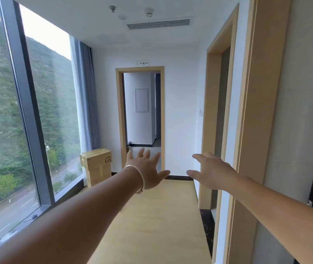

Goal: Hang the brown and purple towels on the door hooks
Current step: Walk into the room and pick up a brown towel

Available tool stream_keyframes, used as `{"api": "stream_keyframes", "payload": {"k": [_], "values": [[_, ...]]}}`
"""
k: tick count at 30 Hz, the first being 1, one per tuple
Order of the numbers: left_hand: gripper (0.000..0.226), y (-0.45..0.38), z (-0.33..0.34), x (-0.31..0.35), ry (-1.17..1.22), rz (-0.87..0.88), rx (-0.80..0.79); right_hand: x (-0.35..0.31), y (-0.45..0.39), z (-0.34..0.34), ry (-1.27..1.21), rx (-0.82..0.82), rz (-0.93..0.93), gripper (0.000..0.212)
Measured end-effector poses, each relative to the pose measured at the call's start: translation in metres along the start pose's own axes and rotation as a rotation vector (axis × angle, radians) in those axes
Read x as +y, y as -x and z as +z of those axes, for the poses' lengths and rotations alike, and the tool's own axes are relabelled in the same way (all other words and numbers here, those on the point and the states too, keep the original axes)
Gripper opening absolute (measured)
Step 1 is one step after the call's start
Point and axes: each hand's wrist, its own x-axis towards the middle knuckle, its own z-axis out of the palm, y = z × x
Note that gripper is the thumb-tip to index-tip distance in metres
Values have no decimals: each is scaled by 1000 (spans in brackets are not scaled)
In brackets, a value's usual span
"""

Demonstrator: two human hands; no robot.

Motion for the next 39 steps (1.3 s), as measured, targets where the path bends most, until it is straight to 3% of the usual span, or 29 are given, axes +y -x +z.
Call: {"api": "stream_keyframes", "payload": {"k": [18, 39], "values": [[79, -193, 85, -91, 0, 36, -16, -17, -196, 79, 21, 45, 43, 68], [80, -526, 196, -91, 2, 1, -35, 127, -525, 161, 49, 1, 1, 62]]}}
